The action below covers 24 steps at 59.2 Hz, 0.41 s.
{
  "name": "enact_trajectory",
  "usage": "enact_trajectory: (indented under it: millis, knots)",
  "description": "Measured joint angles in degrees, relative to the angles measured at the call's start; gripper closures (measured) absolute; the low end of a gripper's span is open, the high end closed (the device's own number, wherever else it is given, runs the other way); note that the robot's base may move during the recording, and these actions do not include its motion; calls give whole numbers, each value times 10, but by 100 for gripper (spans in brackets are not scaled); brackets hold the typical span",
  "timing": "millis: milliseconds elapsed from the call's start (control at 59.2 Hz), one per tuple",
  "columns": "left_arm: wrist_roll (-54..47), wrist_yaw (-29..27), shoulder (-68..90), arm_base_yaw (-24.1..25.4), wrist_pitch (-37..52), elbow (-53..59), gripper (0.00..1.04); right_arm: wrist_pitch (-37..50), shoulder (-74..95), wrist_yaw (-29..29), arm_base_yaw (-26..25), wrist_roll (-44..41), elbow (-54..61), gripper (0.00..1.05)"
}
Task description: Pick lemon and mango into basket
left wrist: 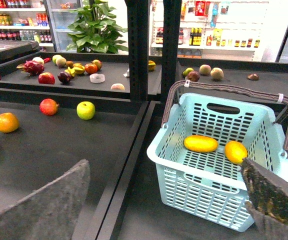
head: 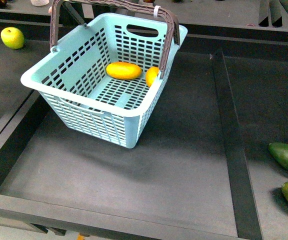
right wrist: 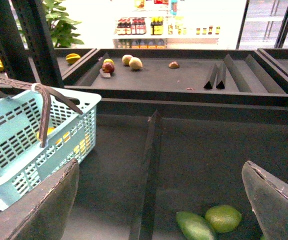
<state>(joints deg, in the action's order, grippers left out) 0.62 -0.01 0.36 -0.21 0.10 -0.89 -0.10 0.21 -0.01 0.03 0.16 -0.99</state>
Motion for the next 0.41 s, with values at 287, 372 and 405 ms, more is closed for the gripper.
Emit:
enact_trajectory:
  millis: [287,372,405]
  knots:
    - [-1,0,0,0,0,0,7,0,0,0,0,0,0,9]
    - [-1,0,0,0,0,0,7,0,0,0,0,0,0,9]
    - [-1,0,0,0,0,0,7,0,0,0,0,0,0,9]
